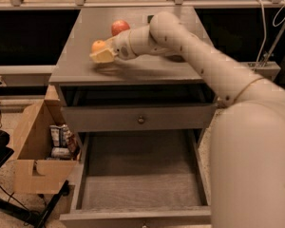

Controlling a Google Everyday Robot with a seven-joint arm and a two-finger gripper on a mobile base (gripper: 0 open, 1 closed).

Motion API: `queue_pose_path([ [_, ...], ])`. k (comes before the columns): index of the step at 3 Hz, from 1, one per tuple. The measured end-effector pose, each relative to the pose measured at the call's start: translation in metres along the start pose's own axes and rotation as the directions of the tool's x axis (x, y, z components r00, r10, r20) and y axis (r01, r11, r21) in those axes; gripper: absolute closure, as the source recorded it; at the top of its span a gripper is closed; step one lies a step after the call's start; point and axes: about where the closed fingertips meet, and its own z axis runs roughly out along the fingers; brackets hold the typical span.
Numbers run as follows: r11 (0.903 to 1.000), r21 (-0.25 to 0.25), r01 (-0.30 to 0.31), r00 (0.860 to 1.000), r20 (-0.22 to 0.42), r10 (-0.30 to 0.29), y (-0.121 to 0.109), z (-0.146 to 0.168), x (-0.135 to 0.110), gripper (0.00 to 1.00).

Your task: Place orange into middle drawer

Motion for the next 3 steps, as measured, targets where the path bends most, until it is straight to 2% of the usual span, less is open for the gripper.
queue_pose_path([
  [1,0.9633,0.263,0.056,0.996,-0.083,-0.035,-0.021,-0.103,-0.010,1.00],
  [2,0.9039,0.413,0.110,0.986,-0.159,-0.048,-0.001,-0.187,-0.022,1.00],
  [3,0.8768,0.456,0.152,0.972,-0.230,-0.049,0.037,-0.246,-0.016,1.00],
])
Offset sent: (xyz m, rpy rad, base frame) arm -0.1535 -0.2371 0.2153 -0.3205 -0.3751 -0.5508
